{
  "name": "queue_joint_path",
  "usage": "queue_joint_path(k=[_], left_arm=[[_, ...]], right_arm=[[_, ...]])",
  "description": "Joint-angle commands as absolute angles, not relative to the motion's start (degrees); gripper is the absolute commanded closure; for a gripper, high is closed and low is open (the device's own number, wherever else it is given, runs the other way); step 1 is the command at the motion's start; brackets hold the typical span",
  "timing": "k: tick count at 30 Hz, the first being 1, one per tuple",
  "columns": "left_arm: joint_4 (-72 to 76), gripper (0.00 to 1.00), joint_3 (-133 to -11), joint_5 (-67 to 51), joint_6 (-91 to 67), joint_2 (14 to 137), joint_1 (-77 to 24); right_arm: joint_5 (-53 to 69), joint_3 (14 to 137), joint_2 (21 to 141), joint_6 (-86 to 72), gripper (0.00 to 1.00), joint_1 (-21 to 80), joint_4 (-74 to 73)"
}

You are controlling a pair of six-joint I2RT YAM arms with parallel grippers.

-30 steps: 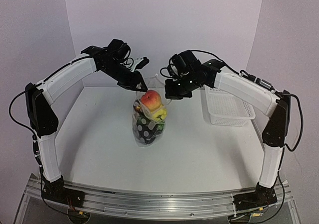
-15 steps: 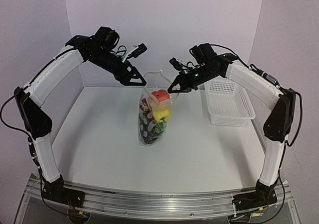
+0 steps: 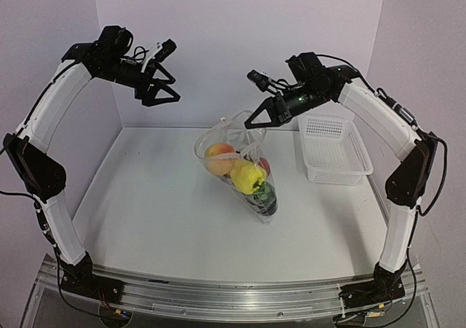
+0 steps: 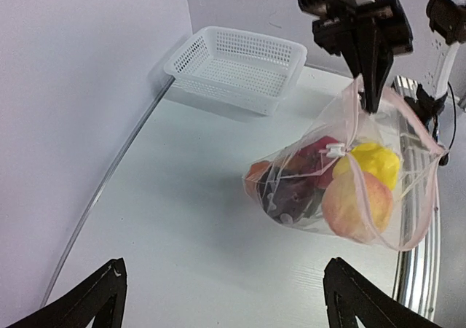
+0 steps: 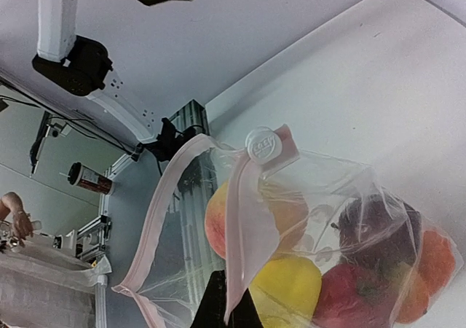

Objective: Place the food in the zip-top bag and seal the zipper

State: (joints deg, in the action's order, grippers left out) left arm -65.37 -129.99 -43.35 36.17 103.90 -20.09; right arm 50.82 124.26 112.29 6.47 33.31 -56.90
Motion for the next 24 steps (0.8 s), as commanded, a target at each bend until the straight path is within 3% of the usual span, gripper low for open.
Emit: queue_joint_path(k=[1,5,8,15,24], left_arm=[[-63.3,0.08,-122.9,-49.2,49.8,103.5,-20.9],[-62.3,0.09,-112.2,-43.5,62.3,100.2,-27.7],[-58.2,0.04,-107.8,-41.8,65.6,98.3,-30.8],[-64.8,0.01,-118.3,-49.0,68.0,104.2,-31.0],[-69.4,0.04,-114.0,-50.3,70.6,100.7,-36.2]], right_arm=[[62.1,128.2,111.3,7.0,1.00,32.8,-56.9],[63.9,129.7,112.2,5.4,1.00,32.9,-56.9],[63.0,129.1,112.0,5.4,1.00,34.3,-57.0],[59.2,124.9,111.1,7.0,1.00,37.7,-57.2],[59.8,128.0,113.9,7.5,1.00,39.1,-57.5]])
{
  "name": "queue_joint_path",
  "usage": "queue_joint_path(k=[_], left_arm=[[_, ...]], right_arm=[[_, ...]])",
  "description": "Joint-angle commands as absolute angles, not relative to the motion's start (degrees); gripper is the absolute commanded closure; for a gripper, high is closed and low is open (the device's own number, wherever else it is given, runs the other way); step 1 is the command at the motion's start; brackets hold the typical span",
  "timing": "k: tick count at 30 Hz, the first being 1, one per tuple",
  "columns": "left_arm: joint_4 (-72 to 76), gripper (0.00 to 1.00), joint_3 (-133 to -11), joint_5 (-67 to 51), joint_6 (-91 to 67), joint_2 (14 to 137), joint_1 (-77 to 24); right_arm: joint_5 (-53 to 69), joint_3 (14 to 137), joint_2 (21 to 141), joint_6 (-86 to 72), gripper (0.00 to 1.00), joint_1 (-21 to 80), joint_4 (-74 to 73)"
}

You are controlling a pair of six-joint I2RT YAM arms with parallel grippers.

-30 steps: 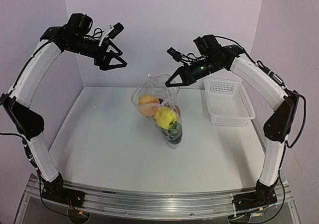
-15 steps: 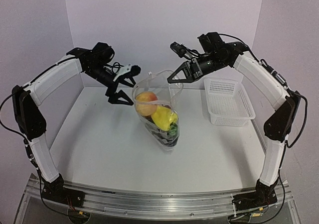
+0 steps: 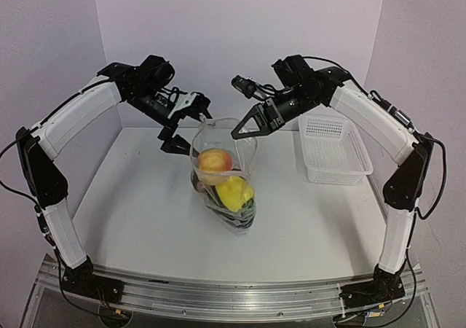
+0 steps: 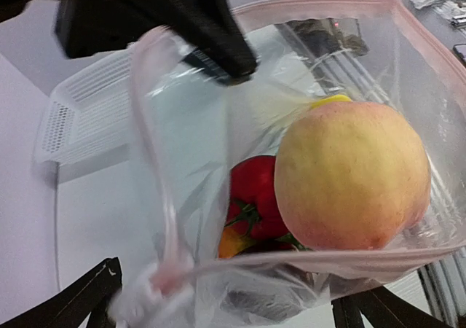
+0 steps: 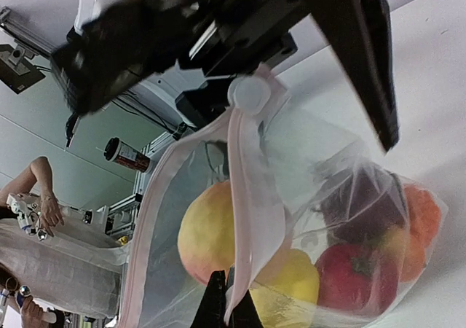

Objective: Place the food in the zip-top bag and seal the zipper

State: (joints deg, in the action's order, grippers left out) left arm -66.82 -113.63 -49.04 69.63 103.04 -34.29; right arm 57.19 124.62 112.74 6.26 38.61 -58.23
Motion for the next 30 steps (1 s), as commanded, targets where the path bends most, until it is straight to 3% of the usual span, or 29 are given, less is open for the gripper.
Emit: queue_joint_path(k=[1,5,13,18,24,28,30], left_arm=[[-69.6,0.06,-115.9,-48.5,69.7,101.3,-36.1],[-72.5,0.10,-120.0,-45.7,71.4,102.6,-33.7],[-71.9,0.34,-115.3,-52.1,69.8,100.8,-33.3],[-72.3,0.38,-121.1,-52.6,66.5,104.6,-31.0],[-67.7,0.43,-115.9,-56.6,67.4,102.6,-30.5],[-62.4,0.63,-112.5,-57.2,64.2,101.1,-31.5],[-61.6,0.65,-112.5,-57.4,63.2,101.4,-31.5]], right_arm=[[59.8,128.1,113.8,7.5,1.00,39.1,-57.6],[59.2,127.0,112.7,8.2,1.00,39.1,-57.9],[60.0,128.8,113.7,8.6,1.00,39.2,-58.2],[60.1,128.7,113.3,9.2,1.00,39.2,-58.5],[60.3,129.2,113.9,9.4,1.00,39.5,-58.7],[60.8,130.4,114.5,9.5,1.00,39.6,-58.6],[61.0,130.6,114.6,9.5,1.00,39.6,-58.6]])
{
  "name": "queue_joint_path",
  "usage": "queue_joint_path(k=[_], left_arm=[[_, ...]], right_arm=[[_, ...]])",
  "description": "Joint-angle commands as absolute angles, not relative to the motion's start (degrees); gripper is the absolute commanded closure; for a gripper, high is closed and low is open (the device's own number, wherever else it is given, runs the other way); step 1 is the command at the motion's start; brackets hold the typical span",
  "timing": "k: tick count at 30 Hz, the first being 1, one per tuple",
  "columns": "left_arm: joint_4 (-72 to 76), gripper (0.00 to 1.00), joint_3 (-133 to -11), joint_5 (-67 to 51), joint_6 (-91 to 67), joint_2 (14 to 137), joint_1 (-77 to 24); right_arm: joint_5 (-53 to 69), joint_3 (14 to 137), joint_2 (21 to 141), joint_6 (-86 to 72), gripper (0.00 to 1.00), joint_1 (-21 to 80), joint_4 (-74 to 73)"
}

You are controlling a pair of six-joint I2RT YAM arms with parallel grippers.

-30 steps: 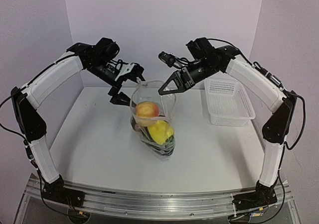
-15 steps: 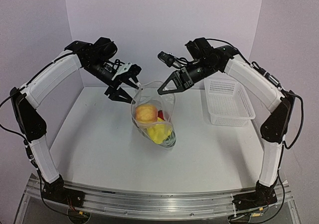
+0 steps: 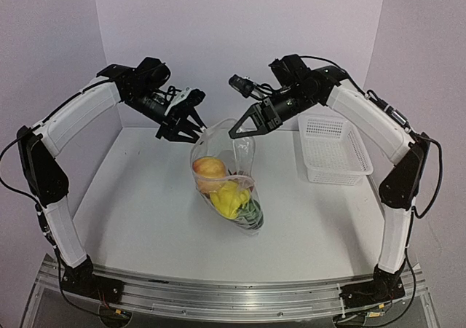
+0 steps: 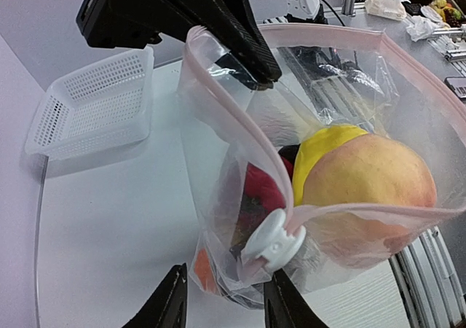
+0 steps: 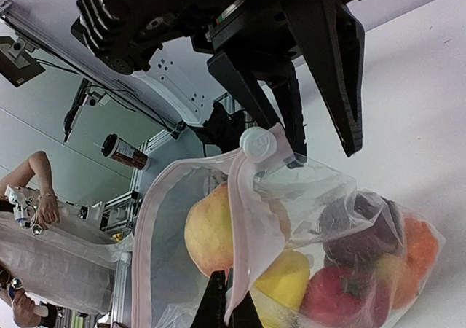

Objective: Place the food in the zip-top bag and seal the zipper

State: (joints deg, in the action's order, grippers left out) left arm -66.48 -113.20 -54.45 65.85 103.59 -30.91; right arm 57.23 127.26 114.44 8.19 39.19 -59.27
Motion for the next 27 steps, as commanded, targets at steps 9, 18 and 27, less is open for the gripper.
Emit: queue_joint_path(k=[9,18,27], left_arm=[[-62.1,0.99,-112.9,-58.9,62.7,101.2,-31.4],[-59.3,1.00,-109.9,-53.5,52.9,98.2,-31.5],[-48.3,1.00,-95.2,-48.8,32.9,88.5,-31.7]], right_arm=[[60.8,130.2,114.8,9.8,1.00,39.8,-58.6],[55.9,129.4,115.1,9.9,1.00,38.8,-58.5],[47.8,129.9,117.5,6.8,1.00,37.0,-58.0]])
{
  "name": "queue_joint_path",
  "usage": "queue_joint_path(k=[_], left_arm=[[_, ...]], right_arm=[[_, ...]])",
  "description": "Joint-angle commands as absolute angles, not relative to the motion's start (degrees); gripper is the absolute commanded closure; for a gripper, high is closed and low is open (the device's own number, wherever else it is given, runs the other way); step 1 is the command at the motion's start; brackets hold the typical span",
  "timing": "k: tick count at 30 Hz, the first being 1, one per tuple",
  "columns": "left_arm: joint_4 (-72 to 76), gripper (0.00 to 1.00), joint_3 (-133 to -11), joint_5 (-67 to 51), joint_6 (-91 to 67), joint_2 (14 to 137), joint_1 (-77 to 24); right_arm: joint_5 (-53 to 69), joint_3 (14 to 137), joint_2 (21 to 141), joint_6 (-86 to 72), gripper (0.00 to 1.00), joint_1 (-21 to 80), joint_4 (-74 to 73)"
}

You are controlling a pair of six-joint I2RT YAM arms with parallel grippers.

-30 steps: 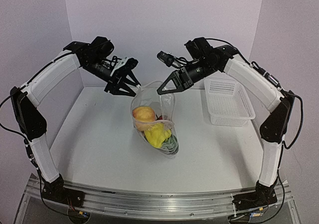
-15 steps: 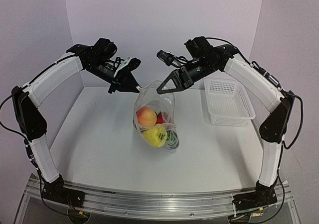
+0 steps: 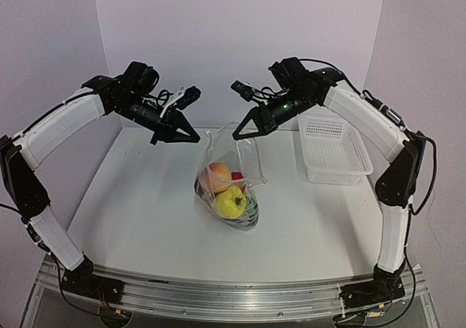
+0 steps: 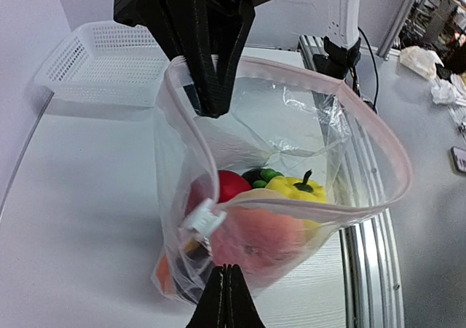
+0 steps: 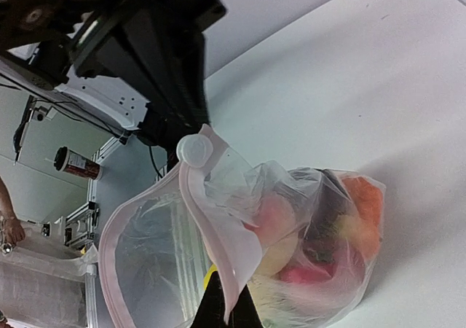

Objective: Place the food in the zip-top bag and seal the zipper

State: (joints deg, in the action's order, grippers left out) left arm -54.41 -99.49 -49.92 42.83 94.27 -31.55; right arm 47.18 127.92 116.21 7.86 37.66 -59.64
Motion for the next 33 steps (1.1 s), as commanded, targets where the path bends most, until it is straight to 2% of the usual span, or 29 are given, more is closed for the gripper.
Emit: queue_joint_path(k=[1,5,12,14,16,19,23,25,33], left_arm=[[-47.8,1.00,-94.1,-48.8,32.7,87.8,-31.9],[-47.5,1.00,-92.2,-47.9,35.0,87.0,-32.0],[-46.8,0.99,-95.7,-46.7,45.3,90.0,-28.6],[-48.0,0.84,-97.2,-48.6,48.9,91.1,-27.7],[-50.9,0.60,-98.3,-51.2,55.0,91.8,-27.7],[-52.5,0.39,-97.2,-54.5,60.5,90.9,-29.1],[-52.3,0.26,-94.1,-55.7,63.3,89.2,-31.3],[-51.8,0.23,-93.7,-56.9,62.5,89.0,-31.6],[-58.0,0.21,-93.2,-60.8,65.6,89.6,-32.6]], right_arm=[[49.2,130.1,117.8,7.0,1.00,37.1,-58.0],[55.5,128.9,117.5,11.4,1.00,37.1,-57.8],[60.4,123.1,112.6,17.8,1.00,37.6,-58.0],[60.6,122.0,110.8,18.5,1.00,38.3,-58.0],[60.3,121.1,109.7,19.0,1.00,38.9,-57.8],[60.1,121.4,109.3,19.3,1.00,39.7,-57.8],[60.3,123.6,109.8,19.9,1.00,41.3,-57.8],[60.3,124.8,110.1,20.1,1.00,41.9,-57.8],[60.8,128.1,110.6,20.4,1.00,43.1,-57.7]])
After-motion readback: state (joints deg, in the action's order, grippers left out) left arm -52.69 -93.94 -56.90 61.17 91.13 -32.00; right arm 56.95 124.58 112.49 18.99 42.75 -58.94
